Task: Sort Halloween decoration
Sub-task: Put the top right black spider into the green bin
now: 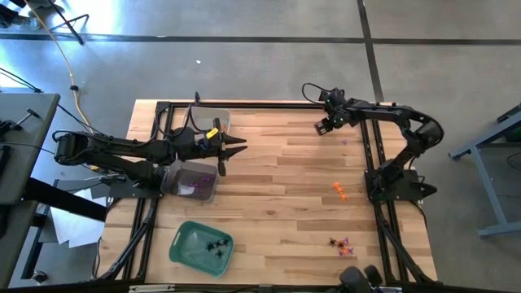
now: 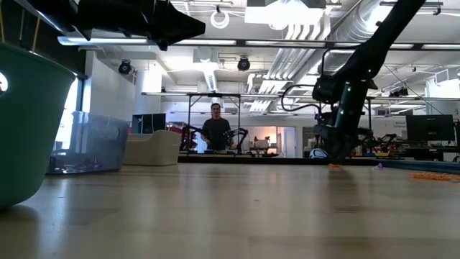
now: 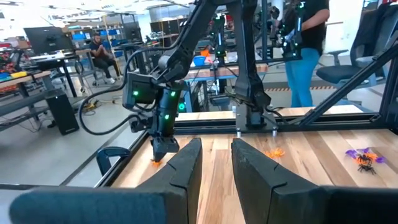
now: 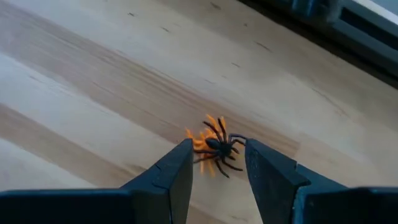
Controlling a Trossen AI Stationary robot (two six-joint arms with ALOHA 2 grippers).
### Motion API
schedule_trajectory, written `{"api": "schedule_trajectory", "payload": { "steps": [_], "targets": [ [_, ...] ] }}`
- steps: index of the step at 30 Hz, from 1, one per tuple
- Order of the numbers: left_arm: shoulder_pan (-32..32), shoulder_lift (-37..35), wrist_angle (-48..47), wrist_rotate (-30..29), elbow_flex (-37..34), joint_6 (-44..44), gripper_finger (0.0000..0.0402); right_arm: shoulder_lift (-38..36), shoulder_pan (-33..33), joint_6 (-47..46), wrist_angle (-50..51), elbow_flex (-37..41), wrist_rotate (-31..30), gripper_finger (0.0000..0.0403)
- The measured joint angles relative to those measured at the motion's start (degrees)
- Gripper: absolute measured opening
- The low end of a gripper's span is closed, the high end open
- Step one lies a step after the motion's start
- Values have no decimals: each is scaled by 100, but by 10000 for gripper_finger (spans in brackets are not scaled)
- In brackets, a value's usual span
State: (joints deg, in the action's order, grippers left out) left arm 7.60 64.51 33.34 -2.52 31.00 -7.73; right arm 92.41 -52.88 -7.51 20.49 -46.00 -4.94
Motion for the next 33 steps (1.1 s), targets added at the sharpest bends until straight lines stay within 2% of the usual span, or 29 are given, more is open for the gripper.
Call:
{"api": "schedule_trajectory", "payload": {
  "steps": [12,16,23,33],
  "targets": [
    [0,0,-4,0,0,0,76,141,-2,-17,-235,-4,153,134],
    [0,0,-4,0,0,0,76,141,-2,-17,-203,-7,207,100],
    [-2,0,-9,0,0,15,76,141,-2,-10,-174,-13,212,8],
    [-14,0,-55,2,0,64,76,11,-2,-48,-27,-13,269,2]
  ]
}}
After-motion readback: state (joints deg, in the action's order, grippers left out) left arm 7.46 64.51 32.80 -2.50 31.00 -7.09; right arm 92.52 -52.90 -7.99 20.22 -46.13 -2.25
